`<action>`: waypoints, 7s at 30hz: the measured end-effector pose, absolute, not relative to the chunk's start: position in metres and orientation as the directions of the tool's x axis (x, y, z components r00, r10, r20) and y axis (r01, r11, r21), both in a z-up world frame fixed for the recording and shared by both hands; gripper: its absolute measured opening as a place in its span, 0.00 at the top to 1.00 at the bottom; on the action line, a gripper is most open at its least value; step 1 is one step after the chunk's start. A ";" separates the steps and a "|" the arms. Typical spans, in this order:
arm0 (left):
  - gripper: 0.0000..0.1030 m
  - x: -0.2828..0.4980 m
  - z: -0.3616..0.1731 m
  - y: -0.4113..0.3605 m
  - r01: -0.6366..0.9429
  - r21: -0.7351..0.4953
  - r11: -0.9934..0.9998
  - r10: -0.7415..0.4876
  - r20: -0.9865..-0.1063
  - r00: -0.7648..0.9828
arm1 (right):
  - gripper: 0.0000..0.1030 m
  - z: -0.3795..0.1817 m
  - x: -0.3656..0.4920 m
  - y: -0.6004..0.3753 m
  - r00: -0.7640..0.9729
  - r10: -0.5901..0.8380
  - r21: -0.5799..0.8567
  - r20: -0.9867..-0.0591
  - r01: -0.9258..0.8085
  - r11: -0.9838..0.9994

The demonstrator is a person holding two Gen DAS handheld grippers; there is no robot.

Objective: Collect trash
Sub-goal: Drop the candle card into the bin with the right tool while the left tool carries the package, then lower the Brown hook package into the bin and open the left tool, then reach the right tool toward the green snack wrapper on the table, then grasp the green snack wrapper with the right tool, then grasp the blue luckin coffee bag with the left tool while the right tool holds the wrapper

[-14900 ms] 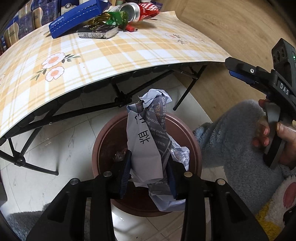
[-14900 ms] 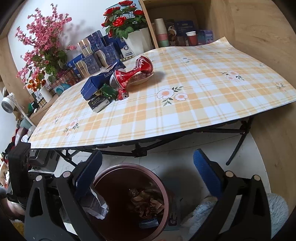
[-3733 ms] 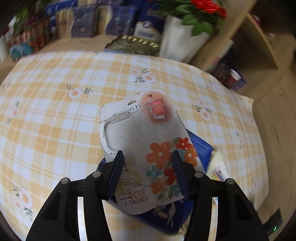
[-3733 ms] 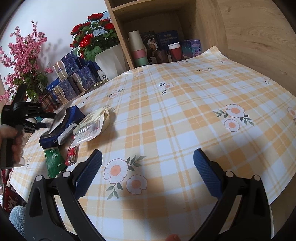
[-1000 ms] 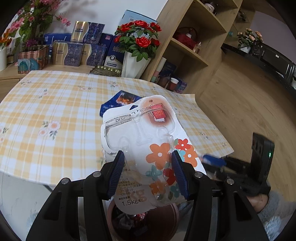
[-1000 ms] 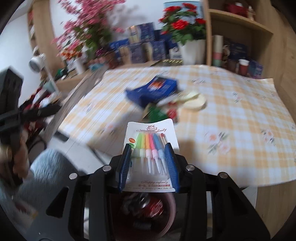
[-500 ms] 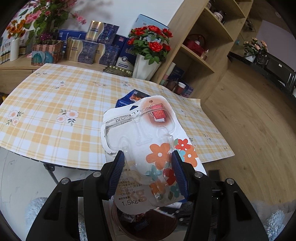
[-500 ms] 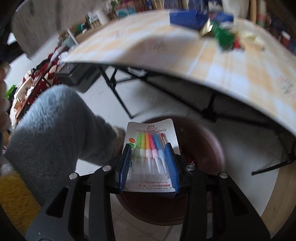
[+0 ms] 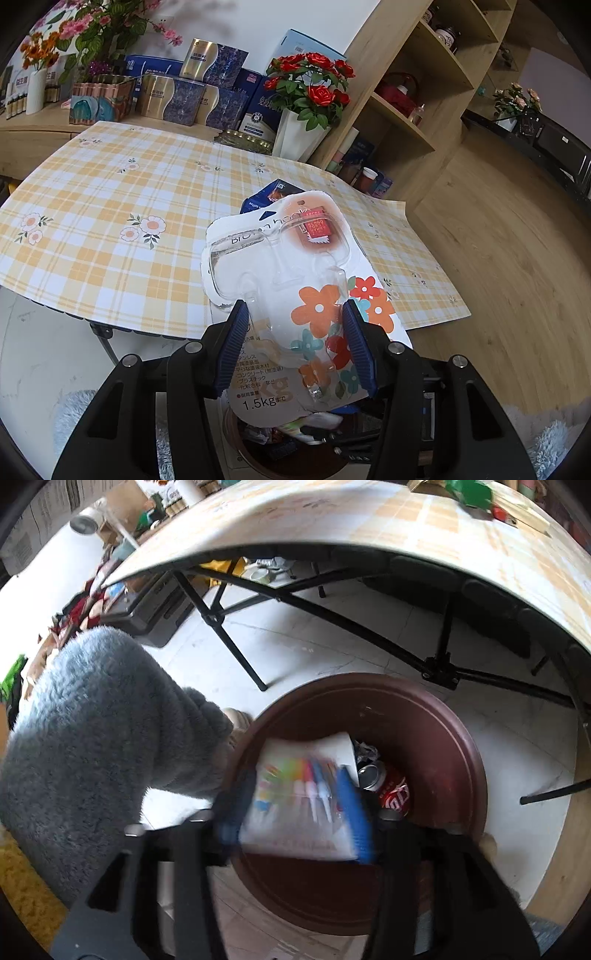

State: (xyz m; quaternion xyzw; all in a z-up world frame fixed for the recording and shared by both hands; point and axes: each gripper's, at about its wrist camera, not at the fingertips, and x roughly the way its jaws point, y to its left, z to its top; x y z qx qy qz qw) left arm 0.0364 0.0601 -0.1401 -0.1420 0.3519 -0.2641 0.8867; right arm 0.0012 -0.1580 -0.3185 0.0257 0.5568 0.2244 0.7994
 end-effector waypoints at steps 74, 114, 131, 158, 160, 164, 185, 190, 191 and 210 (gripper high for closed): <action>0.17 0.017 -0.252 -0.054 0.590 -0.190 0.785 -0.469 -0.805 0.364 | 0.06 -0.229 -0.042 -0.324 0.757 0.064 0.205 -0.650 0.093 0.974; 0.06 0.067 -0.169 0.028 0.337 -0.168 0.927 -0.372 -0.539 0.756 | 0.06 -0.208 0.103 -0.247 0.619 0.135 -0.040 -0.774 -0.261 0.964; 0.06 0.090 -0.200 0.044 0.271 -0.179 0.946 -0.325 -0.532 0.782 | 0.32 -0.239 0.206 -0.213 0.469 0.256 0.085 -0.845 -0.355 0.931; 0.13 0.152 -0.183 -0.064 0.486 -0.063 0.872 -0.394 -0.678 0.620 | 0.65 -0.208 0.087 -0.335 0.745 0.253 0.338 -0.617 -0.039 0.940; 0.26 0.177 -0.187 -0.096 0.521 -0.017 0.854 -0.371 -0.720 0.586 | 0.65 -0.206 0.085 -0.342 0.763 0.252 0.359 -0.596 -0.028 0.933; 0.32 0.211 -0.200 -0.142 0.549 0.147 0.823 -0.256 -0.766 0.589 | 0.65 -0.203 0.079 -0.357 0.796 0.252 0.404 -0.551 -0.010 0.915; 0.67 0.238 -0.255 -0.214 0.578 0.689 0.437 0.117 -0.681 0.723 | 0.65 -0.217 0.070 -0.381 0.813 0.275 0.480 -0.512 0.006 0.877; 0.68 0.244 -0.236 -0.197 0.607 0.617 0.500 0.070 -0.728 0.682 | 0.65 -0.216 0.068 -0.382 0.815 0.278 0.483 -0.508 0.002 0.876; 0.68 0.248 -0.225 -0.189 0.613 0.573 0.543 0.045 -0.749 0.661 | 0.65 -0.216 0.069 -0.382 0.814 0.281 0.487 -0.509 0.003 0.873; 0.72 0.285 -0.145 0.044 0.132 -0.373 0.919 -0.392 -0.816 0.425 | 0.65 -0.217 0.076 -0.359 0.784 0.310 0.464 -0.538 -0.032 0.885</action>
